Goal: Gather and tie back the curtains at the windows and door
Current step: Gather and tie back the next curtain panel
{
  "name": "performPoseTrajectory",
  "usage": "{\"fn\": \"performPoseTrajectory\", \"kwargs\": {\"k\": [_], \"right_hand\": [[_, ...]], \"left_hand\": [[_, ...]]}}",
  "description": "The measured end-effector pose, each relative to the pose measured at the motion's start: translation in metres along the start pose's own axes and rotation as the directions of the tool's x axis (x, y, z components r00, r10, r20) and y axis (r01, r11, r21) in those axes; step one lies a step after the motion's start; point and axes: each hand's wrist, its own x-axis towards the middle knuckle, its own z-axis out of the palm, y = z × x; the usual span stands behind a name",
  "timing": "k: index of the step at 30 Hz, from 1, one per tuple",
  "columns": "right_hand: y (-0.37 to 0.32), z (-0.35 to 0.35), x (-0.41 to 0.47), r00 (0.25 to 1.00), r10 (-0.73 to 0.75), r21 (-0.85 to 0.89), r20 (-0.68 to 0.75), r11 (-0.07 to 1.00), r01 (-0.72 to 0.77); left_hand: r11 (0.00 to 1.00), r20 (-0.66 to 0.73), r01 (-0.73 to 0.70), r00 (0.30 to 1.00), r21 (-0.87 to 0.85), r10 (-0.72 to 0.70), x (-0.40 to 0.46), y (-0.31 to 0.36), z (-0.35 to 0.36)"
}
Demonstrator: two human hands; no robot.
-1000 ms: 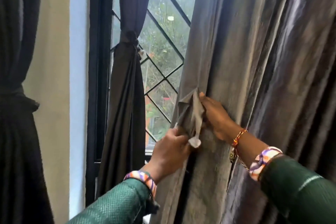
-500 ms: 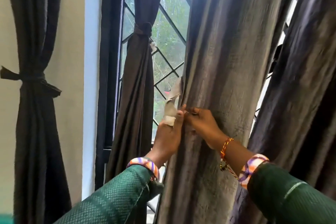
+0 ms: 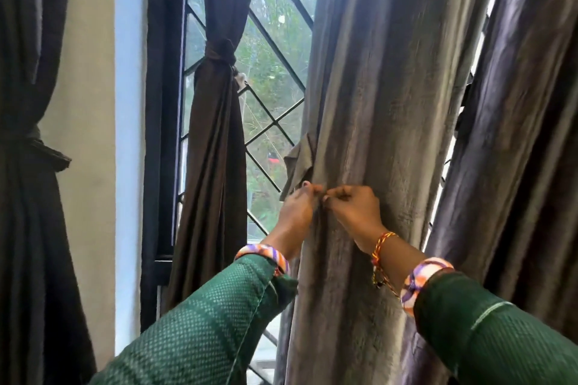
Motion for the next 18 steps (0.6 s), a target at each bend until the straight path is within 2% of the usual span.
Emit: {"fn": "performPoseTrajectory", "kwargs": {"k": [3,6,8,12,13,15,16,18], "right_hand": [[0.004,-0.01,0.002,0.999,-0.015,-0.012,-0.036,1.0,0.014],[0.004,-0.018,-0.002,0.998,-0.063,-0.08,0.018,0.995,0.065],[0.006,-0.022,-0.004,0.994,-0.099,-0.127,0.056,0.986,0.105],[0.011,-0.018,-0.003,0.992,-0.112,-0.083,0.065,0.99,0.117],[0.014,-0.015,0.0,0.994,-0.09,-0.057,0.064,0.994,0.093],[0.017,-0.009,0.004,0.997,-0.035,-0.036,0.076,0.999,0.038],[0.019,-0.005,0.006,0.997,-0.013,-0.041,0.075,0.999,0.016],[0.024,0.001,0.009,0.999,-0.001,-0.079,0.052,0.997,0.005]], "left_hand": [[0.988,-0.13,-0.029,0.99,0.151,0.049,0.018,-0.004,0.008],[0.974,-0.198,-0.061,0.974,0.22,0.106,0.025,-0.002,0.005],[0.951,-0.175,-0.088,0.974,0.297,0.145,0.031,-0.005,0.001],[0.903,-0.035,-0.13,0.987,0.41,0.158,0.036,-0.012,-0.006],[0.853,0.015,-0.17,0.982,0.494,0.187,0.037,-0.014,-0.007],[0.667,0.098,-0.242,0.964,0.705,0.247,0.036,-0.018,-0.009],[0.575,0.11,-0.249,0.958,0.779,0.267,0.035,-0.02,-0.009],[0.474,0.064,-0.214,0.948,0.854,0.313,0.034,-0.024,-0.007]]}}
